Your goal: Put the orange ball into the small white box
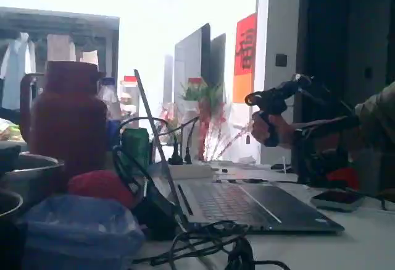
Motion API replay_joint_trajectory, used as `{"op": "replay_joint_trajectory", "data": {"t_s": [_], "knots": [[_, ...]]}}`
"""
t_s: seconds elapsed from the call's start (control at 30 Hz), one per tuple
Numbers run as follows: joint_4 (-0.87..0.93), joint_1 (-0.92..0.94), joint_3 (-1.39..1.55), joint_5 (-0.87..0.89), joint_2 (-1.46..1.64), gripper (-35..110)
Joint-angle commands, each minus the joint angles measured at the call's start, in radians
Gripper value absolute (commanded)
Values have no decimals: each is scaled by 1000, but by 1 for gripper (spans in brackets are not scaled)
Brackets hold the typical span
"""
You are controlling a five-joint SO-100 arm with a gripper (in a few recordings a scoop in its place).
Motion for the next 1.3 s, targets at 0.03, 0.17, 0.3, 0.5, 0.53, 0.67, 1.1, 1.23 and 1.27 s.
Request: {"op": "replay_joint_trajectory", "data": {"t_s": [0.03, 0.17, 0.3, 0.5, 0.53, 0.67, 1.1, 1.23, 1.27], "knots": [[-83, 20, 86, -17, -3, 33], [-178, 20, 215, -17, -3, 33], [-229, 20, 313, -15, -3, 33], [-227, 20, 367, -14, -17, 32], [-221, 20, 367, -12, -18, 32], [-212, 20, 367, -11, -20, 29], [-213, 18, 370, -12, -18, 0], [-222, 14, 423, -5, -18, 0], [-229, 9, 459, -2, -17, 0]]}}
